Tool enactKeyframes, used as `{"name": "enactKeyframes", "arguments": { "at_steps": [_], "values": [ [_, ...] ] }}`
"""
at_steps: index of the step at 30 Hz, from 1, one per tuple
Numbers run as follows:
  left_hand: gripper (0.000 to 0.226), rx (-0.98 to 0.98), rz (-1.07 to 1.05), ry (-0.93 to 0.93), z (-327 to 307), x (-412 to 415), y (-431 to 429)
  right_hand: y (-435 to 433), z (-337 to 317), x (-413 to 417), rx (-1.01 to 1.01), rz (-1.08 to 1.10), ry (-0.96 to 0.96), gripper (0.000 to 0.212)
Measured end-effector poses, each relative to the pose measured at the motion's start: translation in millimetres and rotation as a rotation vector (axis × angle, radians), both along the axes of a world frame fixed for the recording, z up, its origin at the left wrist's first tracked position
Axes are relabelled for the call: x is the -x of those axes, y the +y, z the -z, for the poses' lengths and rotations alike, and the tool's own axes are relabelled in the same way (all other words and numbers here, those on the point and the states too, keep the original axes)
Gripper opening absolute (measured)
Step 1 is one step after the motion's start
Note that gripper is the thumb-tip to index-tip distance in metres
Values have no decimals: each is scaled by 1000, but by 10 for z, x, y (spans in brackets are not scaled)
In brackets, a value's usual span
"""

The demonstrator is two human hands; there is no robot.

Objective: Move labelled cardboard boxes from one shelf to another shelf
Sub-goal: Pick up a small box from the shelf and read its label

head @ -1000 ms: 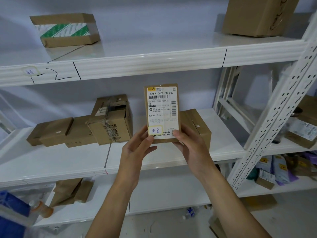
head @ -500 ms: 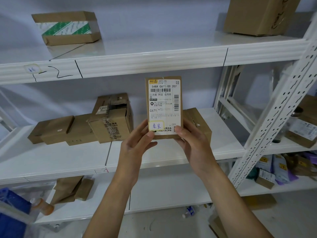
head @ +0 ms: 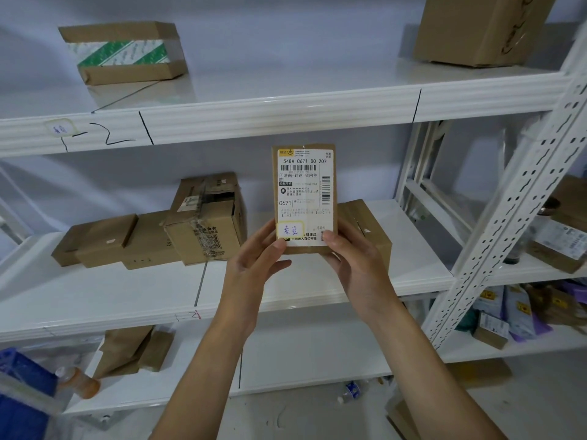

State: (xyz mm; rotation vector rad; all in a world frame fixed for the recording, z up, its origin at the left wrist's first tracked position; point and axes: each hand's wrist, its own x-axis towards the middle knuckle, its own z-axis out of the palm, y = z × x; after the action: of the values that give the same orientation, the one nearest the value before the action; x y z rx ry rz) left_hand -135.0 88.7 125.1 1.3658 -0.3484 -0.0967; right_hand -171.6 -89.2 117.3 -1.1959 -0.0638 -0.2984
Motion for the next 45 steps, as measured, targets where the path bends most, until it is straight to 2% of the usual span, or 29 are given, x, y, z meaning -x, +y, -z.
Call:
{"name": "enactKeyframes", "arguments": {
  "at_steps": [6,12,23,35,45],
  "values": [
    [40,-70,8,26,41,-236,-59,-73,76,-232,-9,-37,38,38],
    [42,-184,44,46,160,-531,-101,-111,213,-484,42,20,111,35],
    [44,-221,85,143,255,-845,-97,-96,295,-769,102,107,308,35],
    [48,-162,72,150,294,-789,10,-49,325,-784,163,120,316,27],
    [42,-116,99,128,299,-764,399,328,233,-621,263,155,272,36]
  ]
}}
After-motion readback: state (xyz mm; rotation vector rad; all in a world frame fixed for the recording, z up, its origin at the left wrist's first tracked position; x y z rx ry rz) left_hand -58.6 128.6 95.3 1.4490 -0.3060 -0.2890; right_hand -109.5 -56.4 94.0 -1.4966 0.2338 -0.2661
